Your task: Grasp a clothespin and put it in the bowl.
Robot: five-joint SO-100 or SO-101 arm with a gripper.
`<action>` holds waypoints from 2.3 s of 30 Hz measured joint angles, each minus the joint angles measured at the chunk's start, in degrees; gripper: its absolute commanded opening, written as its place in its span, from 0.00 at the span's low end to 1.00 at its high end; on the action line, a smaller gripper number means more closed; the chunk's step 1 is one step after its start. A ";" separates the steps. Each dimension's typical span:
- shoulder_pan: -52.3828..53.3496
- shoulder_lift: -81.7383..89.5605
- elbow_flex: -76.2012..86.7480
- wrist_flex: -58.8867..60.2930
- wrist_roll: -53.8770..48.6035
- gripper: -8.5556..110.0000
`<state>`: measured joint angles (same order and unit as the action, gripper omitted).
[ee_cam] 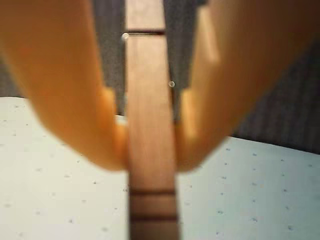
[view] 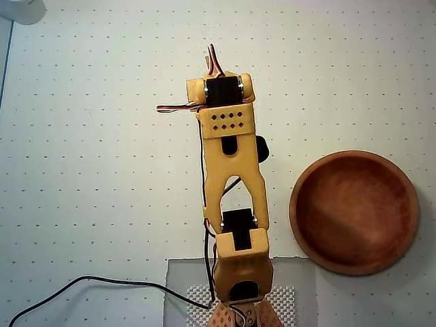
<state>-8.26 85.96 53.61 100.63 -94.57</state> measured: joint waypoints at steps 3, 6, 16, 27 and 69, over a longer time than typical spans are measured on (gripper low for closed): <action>-0.18 7.12 5.71 0.00 0.70 0.04; 2.20 13.71 12.22 0.00 0.70 0.04; 16.96 26.10 28.92 0.00 0.70 0.04; 32.78 27.16 31.46 0.00 0.70 0.04; 50.36 13.10 40.25 -6.77 0.70 0.04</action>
<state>42.10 99.05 93.87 93.87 -93.87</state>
